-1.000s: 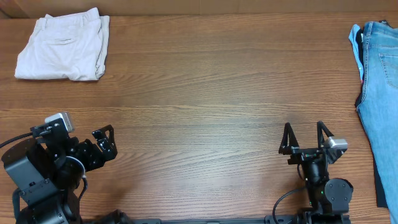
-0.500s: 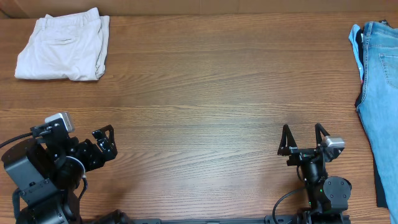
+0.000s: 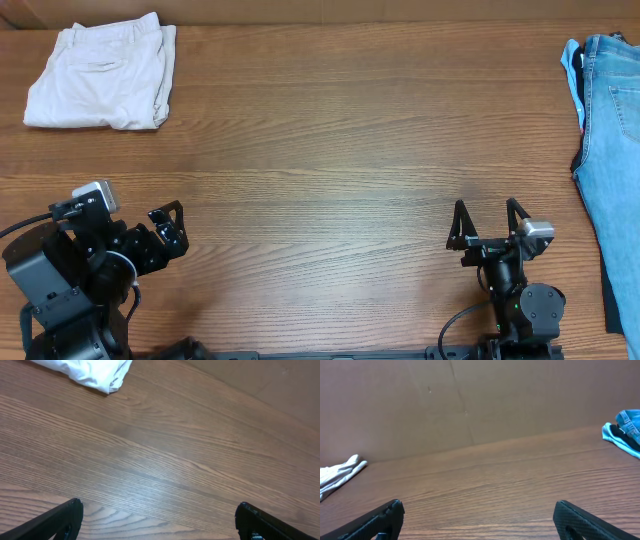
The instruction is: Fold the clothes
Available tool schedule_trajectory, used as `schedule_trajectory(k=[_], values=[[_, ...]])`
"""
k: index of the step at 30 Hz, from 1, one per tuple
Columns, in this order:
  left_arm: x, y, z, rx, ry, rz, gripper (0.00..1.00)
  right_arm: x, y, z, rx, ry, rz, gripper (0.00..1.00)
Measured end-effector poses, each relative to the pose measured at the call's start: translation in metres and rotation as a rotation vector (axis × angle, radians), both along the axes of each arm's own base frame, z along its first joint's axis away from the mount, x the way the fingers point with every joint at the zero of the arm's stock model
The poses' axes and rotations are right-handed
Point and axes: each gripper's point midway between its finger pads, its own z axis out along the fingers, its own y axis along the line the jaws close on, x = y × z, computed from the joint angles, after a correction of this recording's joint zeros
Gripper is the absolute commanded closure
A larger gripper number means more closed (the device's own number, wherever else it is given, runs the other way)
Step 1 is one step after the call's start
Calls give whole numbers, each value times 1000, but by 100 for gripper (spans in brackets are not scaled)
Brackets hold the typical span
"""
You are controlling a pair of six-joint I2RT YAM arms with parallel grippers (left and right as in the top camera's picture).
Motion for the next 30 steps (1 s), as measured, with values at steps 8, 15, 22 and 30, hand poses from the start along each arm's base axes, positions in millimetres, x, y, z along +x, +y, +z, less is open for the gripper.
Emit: schedule_trajectory(k=[8, 15, 22, 30], values=[[-4, 1, -5, 0, 26, 12, 0, 0, 0, 0, 0, 0, 0, 0], [-7, -8, -11, -43, 64, 16, 0, 0, 0, 0, 0, 0, 0, 0], [1, -44, -26, 45, -23, -144, 0, 0, 0, 0, 0, 0, 0, 0], [10, -60, -66, 115, -267, -214, 0, 0, 0, 0, 0, 0, 0, 0]])
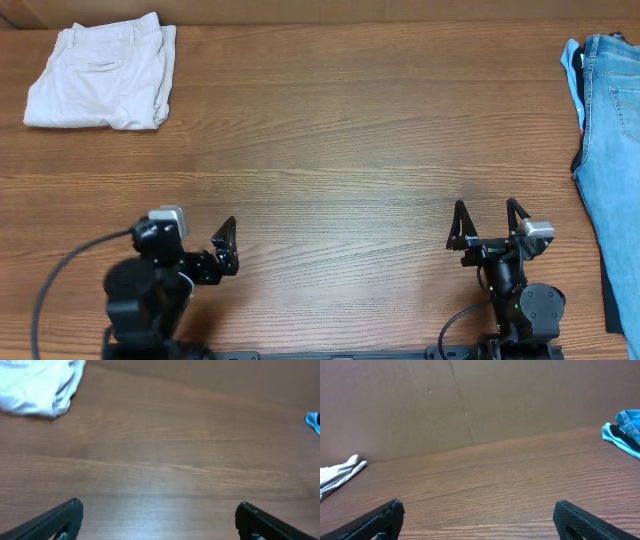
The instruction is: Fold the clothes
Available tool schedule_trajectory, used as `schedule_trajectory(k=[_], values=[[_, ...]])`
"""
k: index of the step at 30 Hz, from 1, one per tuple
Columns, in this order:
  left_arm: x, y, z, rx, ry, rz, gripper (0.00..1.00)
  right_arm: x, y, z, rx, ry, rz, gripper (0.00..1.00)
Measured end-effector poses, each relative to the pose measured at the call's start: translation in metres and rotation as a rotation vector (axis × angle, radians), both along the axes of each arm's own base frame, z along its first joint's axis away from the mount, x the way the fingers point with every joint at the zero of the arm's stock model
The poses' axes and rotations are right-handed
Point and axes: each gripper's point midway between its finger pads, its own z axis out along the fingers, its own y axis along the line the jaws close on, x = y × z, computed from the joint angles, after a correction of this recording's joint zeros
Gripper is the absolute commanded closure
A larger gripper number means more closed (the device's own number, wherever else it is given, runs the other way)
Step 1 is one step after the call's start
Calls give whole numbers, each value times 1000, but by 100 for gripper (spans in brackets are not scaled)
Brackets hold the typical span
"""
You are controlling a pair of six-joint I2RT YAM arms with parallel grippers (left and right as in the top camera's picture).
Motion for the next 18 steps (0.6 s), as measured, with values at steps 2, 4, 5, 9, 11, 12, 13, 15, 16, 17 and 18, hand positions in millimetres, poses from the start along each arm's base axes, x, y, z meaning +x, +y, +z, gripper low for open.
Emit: schedule_trajectory(k=[2, 4, 5, 9, 11, 12, 13, 15, 16, 17, 18], values=[[5, 0, -10, 11, -58, -4, 0, 0, 0, 0, 0, 0, 0, 0], [10, 0, -17, 17, -105, -6, 0, 0, 0, 0, 0, 0, 0, 0], [13, 0, -19, 19, -139, -6, 0, 0, 0, 0, -1, 0, 0, 0], [19, 1, -25, 27, -238, -7, 0, 0, 0, 0, 0, -1, 0, 0], [21, 1, -26, 40, -279, -9, 0, 0, 0, 0, 0, 0, 0, 0], [22, 1, -27, 48, -300, -10, 0, 0, 0, 0, 0, 0, 0, 0], [23, 2, -29, 55, -310, -6, 0, 0, 0, 0, 0, 0, 0, 0], [23, 6, -36, 68, -314, 15, 0, 0, 0, 0, 0, 0, 0, 0], [23, 9, -39, 76, -313, 30, 0, 0, 0, 0, 0, 0, 0, 0], [23, 12, -43, 82, -307, 46, 0, 0, 0, 0, 0, 0, 0, 0], [23, 14, -46, 89, -300, 60, 0, 0, 0, 0, 0, 0, 0, 0]])
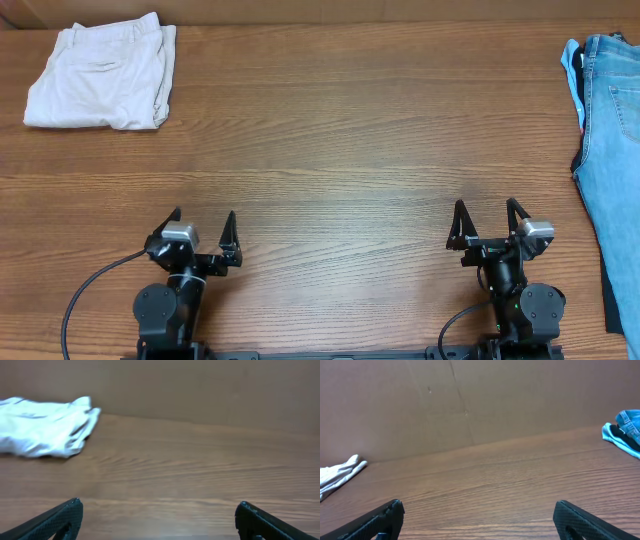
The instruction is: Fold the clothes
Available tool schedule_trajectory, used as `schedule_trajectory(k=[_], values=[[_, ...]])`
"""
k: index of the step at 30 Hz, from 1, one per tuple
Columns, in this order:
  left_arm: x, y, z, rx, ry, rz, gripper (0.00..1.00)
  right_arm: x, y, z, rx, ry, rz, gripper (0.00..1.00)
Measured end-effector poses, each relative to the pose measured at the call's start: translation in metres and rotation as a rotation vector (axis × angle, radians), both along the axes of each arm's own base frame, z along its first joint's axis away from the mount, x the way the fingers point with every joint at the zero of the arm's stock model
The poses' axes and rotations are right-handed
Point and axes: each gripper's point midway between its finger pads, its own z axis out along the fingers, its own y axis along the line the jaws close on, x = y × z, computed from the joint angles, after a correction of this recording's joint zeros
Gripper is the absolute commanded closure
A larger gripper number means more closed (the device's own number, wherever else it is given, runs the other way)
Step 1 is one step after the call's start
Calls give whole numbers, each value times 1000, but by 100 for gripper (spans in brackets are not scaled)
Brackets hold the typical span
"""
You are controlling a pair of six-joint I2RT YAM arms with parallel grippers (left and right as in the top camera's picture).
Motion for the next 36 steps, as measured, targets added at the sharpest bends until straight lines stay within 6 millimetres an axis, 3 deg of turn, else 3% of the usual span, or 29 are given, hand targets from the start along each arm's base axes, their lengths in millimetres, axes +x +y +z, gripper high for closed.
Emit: schedule_trajectory(k=[9, 36], values=[[-2, 13, 11, 41, -58, 74, 0, 0, 0, 0, 0, 1, 0, 0], [-2, 14, 11, 46, -57, 82, 0, 0, 0, 0, 0, 0, 0, 0]])
